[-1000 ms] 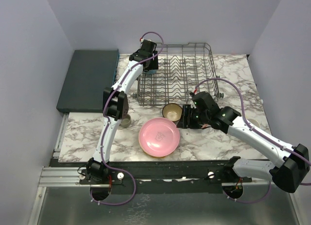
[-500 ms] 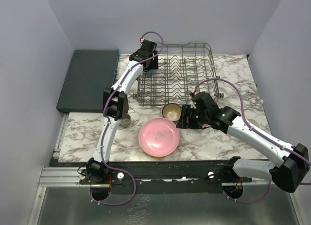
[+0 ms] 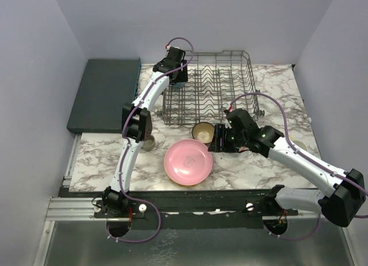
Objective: Load the mixed dishes into the dish rack
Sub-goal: Turn the cup upside down in the dish rack.
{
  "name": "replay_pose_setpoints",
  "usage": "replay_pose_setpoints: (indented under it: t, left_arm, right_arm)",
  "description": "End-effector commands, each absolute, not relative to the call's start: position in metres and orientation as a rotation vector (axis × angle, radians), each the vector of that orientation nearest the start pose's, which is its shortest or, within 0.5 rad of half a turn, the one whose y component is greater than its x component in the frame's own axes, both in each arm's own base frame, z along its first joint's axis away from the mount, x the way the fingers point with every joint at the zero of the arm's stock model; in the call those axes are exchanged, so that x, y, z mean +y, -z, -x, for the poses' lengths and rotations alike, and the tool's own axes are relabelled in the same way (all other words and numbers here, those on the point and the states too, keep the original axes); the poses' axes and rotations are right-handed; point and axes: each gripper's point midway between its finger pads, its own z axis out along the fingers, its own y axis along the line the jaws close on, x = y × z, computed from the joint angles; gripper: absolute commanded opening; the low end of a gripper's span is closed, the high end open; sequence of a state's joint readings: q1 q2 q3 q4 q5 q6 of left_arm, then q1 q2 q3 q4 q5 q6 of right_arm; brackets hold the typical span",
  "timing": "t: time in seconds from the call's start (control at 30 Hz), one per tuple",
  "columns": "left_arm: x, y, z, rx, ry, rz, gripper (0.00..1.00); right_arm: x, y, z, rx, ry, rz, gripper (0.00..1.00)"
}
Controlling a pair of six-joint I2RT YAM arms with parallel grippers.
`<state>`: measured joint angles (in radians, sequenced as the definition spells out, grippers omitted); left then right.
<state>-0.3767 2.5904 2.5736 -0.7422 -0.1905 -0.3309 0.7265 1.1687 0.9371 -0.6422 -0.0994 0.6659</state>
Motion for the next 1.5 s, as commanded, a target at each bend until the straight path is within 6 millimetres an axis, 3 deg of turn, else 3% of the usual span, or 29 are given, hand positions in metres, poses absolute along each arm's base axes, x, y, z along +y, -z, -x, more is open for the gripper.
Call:
replay_pose_setpoints:
  t: [0.0, 0.93, 1.27, 1.47]
  left_arm:
    - [-0.222, -0.131, -0.620, 2.239, 0.171, 0.038, 0.82]
    - [-0.221, -0.152, -0.613, 2.225, 0.196, 0.010, 0.90]
    - [-0.223, -0.180, -0.591, 2.224, 0.238, -0.064, 0.91]
    - [-0.230, -0.191, -0.563, 2.250, 0.264, -0.107, 0.91]
  right_arm:
    - [0.236, -0.145, -0.195, 2.585, -0.724, 0.124, 0.59]
    - [0.236, -0.148, -0.196, 2.582, -0.723, 0.126, 0.59]
    - [0.232, -0.156, -0.198, 2.569, -0.690, 0.144, 0.60]
    - [0.222, -0.168, -0.201, 2.540, -0.630, 0.140, 0.62]
